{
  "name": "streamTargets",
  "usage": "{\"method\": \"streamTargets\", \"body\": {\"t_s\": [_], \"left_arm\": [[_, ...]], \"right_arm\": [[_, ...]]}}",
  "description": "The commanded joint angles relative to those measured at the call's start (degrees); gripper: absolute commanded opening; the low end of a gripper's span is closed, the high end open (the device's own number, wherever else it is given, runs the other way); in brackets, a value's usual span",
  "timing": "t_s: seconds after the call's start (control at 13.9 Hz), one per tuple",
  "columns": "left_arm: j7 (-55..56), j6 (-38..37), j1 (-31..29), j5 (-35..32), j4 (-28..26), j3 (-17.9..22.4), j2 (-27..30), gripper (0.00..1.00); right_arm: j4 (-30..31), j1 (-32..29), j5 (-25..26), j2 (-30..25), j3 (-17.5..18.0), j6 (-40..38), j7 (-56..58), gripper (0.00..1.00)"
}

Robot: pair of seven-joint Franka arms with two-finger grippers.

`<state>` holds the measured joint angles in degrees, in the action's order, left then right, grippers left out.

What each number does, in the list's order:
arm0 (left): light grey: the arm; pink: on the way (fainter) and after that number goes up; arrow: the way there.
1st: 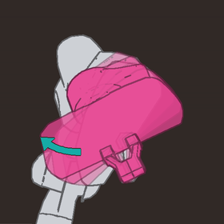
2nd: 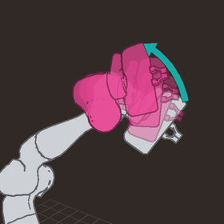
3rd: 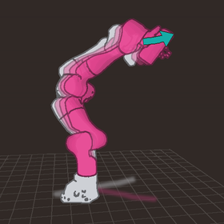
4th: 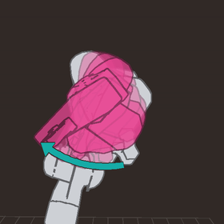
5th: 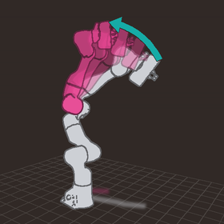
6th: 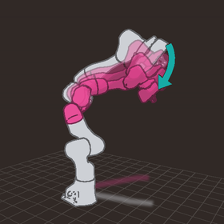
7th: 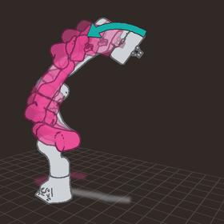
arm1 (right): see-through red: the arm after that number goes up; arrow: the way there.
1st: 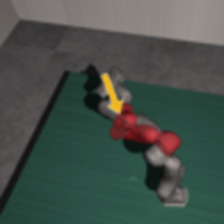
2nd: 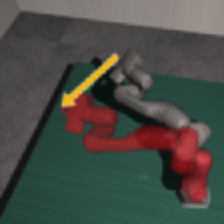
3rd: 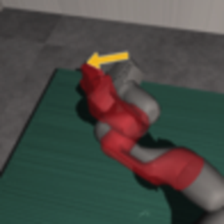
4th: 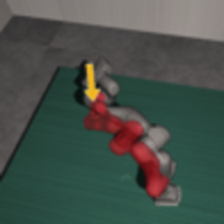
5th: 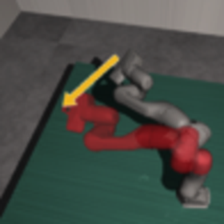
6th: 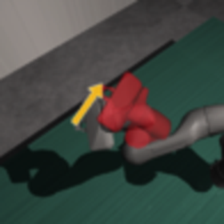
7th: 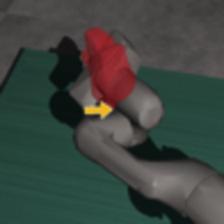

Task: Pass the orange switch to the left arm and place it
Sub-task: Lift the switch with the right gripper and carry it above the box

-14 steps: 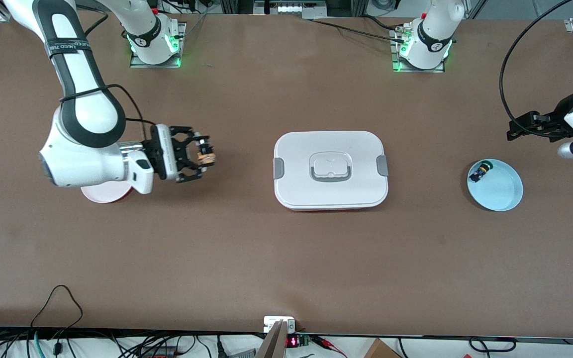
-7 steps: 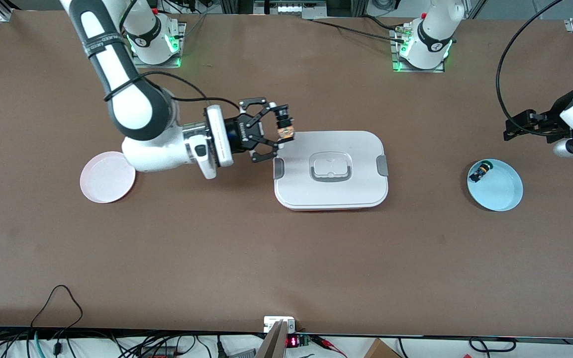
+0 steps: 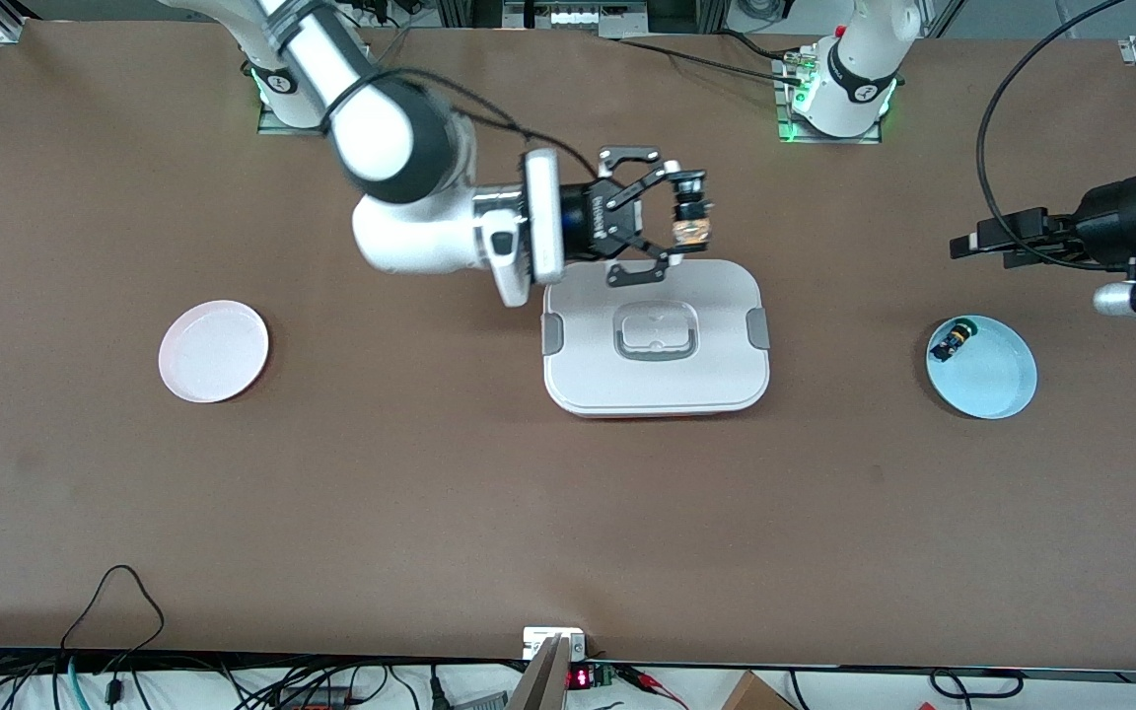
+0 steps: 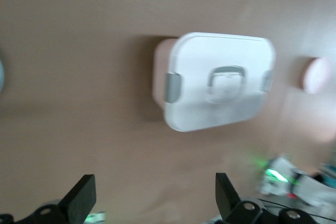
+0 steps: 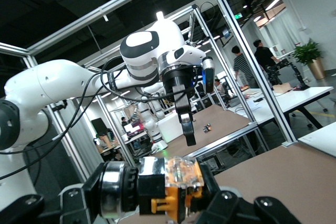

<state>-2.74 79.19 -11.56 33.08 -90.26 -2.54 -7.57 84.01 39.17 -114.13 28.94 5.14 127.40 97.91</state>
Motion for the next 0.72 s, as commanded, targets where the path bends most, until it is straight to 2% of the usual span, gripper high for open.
{"method": "streamTargets", "body": {"t_s": [0.0,0.22,0.36,0.5,0.57,0.65], "left_arm": [[3.16,-5.97,-2.07,11.89,0.79,-0.80,-3.59,1.00],[12.57,-5.45,-1.10,18.21,0.09,-3.52,-3.16,1.00],[12.68,-4.58,-0.92,22.98,-2.89,-4.75,-2.98,1.00],[12.85,2.41,-1.01,24.04,-8.14,-8.61,0.07,1.00],[12.85,7.07,-1.01,27.53,-11.74,-10.89,2.18,1.00],[12.24,8.33,-1.10,29.04,-13.00,-12.47,2.64,1.00]], "right_arm": [[-7.18,1.61,-1.10,4.89,-0.57,3.11,0.52,0.00],[-8.33,1.70,-1.18,6.48,-0.49,3.91,5.44,0.00],[-8.33,1.70,-1.18,6.66,-0.57,4.26,5.54,0.00],[-8.51,1.70,-1.18,6.92,-0.57,4.35,5.62,0.00],[-8.51,1.70,-1.18,6.92,-0.57,4.35,5.62,0.00],[-8.51,1.70,-1.18,6.92,-0.57,4.35,5.62,0.00]]}}
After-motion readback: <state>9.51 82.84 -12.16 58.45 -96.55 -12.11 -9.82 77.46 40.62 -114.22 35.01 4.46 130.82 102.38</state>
